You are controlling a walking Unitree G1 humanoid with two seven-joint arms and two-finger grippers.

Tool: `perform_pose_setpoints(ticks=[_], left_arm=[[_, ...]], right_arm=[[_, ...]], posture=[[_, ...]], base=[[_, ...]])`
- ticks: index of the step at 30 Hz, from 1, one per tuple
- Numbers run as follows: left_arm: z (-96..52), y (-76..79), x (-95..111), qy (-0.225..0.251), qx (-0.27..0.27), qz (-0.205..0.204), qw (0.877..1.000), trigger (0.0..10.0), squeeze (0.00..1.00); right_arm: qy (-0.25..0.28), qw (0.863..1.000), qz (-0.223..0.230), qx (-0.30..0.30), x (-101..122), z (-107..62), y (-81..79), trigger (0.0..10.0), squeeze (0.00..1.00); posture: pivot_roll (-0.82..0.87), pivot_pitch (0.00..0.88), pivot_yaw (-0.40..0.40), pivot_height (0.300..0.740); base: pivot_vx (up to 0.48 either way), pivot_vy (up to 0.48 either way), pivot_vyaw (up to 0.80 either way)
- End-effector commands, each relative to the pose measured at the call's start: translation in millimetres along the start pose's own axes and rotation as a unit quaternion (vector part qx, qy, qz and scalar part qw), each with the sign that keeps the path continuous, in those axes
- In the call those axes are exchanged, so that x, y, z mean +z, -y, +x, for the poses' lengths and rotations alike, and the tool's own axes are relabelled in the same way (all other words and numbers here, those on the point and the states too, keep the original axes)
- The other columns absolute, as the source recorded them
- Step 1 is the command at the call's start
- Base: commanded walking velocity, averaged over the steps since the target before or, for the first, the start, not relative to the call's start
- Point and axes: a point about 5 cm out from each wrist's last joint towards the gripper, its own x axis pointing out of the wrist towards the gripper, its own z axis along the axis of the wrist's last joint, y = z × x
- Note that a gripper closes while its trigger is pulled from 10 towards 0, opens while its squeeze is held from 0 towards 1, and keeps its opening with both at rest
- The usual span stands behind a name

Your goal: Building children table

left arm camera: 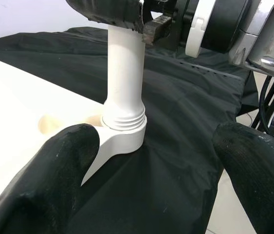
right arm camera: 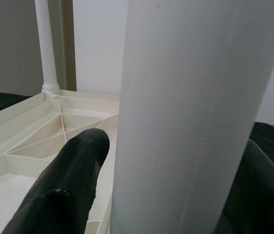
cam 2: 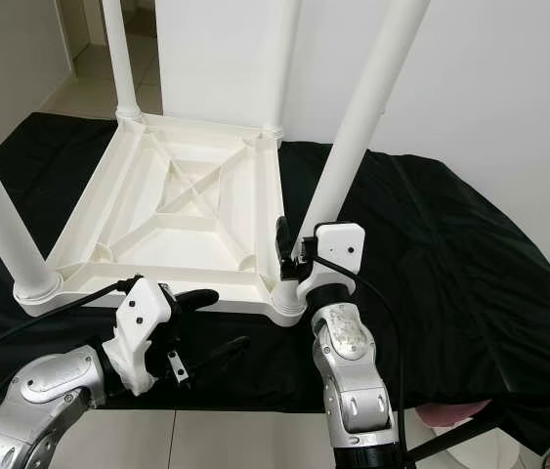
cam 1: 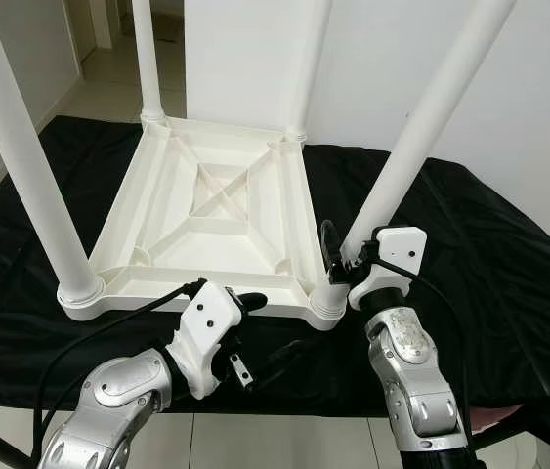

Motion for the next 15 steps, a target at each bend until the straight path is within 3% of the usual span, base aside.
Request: perform_pose_setpoints(ticks=[1,2,3,4,13,14,15], left_arm=[[1.5,0.9,4.1,0.006,0.011,0.003,1.0,10.0,0.0],[1.6,0.7,4.2,0.006,0.011,0.003,1.0,10.0,0.0],[1.6,0.7,4.2,0.006,0.011,0.003,1.0,10.0,0.0],[1.6,0.5,4.4,0.006,0.012,0.004,1.0,10.0,0.0],[2.9,-1.0,7.4,0.011,0.013,0.007,1.0,10.0,0.0],[2.9,-1.2,7.5,0.011,0.013,0.007,1.0,10.0,0.0],[2.9,-1.2,7.5,0.011,0.013,0.007,1.0,10.0,0.0]], right_arm=[[-0.026,1.0,0.008,0.0,-9.5,-2.6,1.5,0.0,0.0],[-0.028,1.0,0.008,0.001,-10.4,-2.6,1.2,2.9,0.0],[-0.028,1.0,0.008,0.001,-10.4,-2.6,1.2,2.9,0.0],[-0.031,1.0,0.006,-0.002,-10.9,-2.3,1.4,10.0,0.0],[-0.046,0.999,0.013,-0.017,-14.3,0.7,2.2,10.0,0.0],[-0.048,0.999,0.018,-0.016,-14.9,0.9,1.8,10.0,1.0],[-0.048,0.999,0.018,-0.016,-14.9,0.9,1.8,10.0,1.0]], posture=[[0.03,0.0,-0.122,0.74],[0.03,0.0,-0.124,0.74],[0.03,0.0,-0.124,0.74],[0.03,0.0,-0.124,0.74],[0.03,0.0,-0.125,0.74],[0.03,0.0,-0.125,0.74],[0.03,0.0,-0.125,0.74]], base=[[0.0,0.0,0.0],[0.0,0.0,0.0],[0.0,0.0,0.0],[0.0,0.0,0.0],[0.0,0.0,0.0],[0.0,0.0,0.0],[0.0,0.0,0.0]])
